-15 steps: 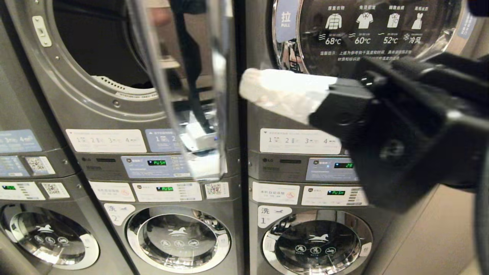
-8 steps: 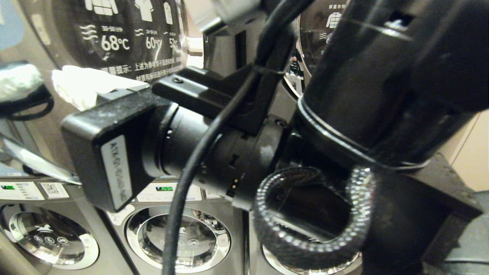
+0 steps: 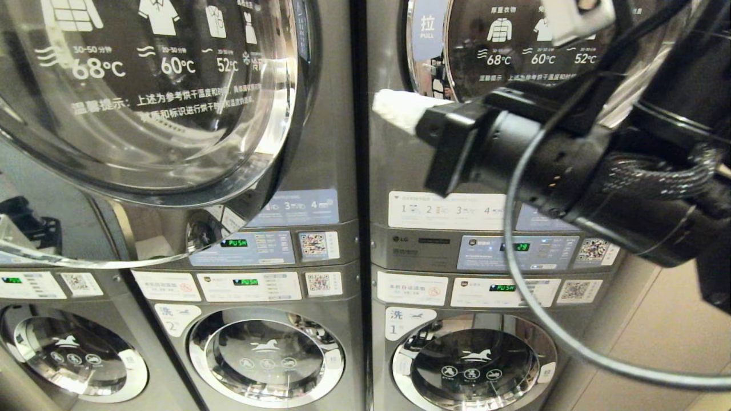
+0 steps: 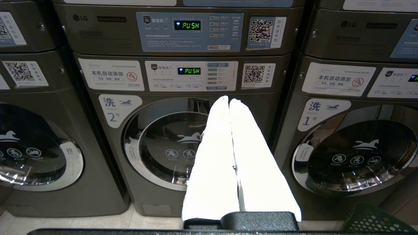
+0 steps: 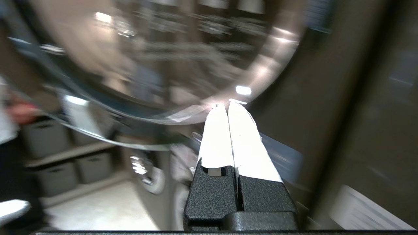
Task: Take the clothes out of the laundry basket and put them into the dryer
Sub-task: Close the dryer
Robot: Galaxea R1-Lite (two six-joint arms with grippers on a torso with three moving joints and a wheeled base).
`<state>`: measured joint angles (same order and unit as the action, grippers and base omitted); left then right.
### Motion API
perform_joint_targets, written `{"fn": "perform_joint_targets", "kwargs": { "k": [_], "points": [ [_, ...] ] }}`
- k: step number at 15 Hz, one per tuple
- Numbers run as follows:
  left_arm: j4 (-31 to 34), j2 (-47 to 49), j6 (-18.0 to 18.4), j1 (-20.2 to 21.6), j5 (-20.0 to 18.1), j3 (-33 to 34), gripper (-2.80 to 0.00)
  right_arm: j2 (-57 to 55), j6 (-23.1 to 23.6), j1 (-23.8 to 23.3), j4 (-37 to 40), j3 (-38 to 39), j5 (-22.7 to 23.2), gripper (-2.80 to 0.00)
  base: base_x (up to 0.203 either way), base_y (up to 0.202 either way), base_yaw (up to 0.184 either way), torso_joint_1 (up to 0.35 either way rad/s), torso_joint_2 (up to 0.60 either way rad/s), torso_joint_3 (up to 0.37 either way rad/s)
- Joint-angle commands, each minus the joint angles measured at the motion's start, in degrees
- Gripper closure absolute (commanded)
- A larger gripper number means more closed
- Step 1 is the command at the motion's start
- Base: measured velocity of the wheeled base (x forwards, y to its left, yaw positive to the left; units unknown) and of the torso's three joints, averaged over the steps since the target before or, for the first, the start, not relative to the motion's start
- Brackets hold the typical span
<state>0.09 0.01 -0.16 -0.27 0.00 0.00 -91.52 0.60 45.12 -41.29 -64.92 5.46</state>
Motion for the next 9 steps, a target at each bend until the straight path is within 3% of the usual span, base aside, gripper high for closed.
{"fn": "perform_joint_targets", "kwargs": {
  "k": [1, 3, 6, 9],
  "points": [
    [0.0, 0.0, 0.0, 0.0, 0.0, 0.0, 0.0, 11.0, 0.1, -10.5, 3.0, 5.7, 1.5, 0.0, 0.0, 0.0, 0.0, 0.0, 0.0, 0.0],
    [0.0, 0.0, 0.0, 0.0, 0.0, 0.0, 0.0, 18.4, 0.2, -20.7, 5.3, 14.2, 4.5, 0.0, 0.0, 0.0, 0.0, 0.0, 0.0, 0.0],
    [0.0, 0.0, 0.0, 0.0, 0.0, 0.0, 0.0, 31.4, 3.0, -30.0, 8.7, 30.6, 6.1, 0.0, 0.0, 0.0, 0.0, 0.0, 0.0, 0.0],
    [0.0, 0.0, 0.0, 0.0, 0.0, 0.0, 0.0, 48.1, 7.0, -37.8, 20.0, 41.0, 6.0, 0.0, 0.0, 0.0, 0.0, 0.0, 0.0, 0.0]
  ]
}}
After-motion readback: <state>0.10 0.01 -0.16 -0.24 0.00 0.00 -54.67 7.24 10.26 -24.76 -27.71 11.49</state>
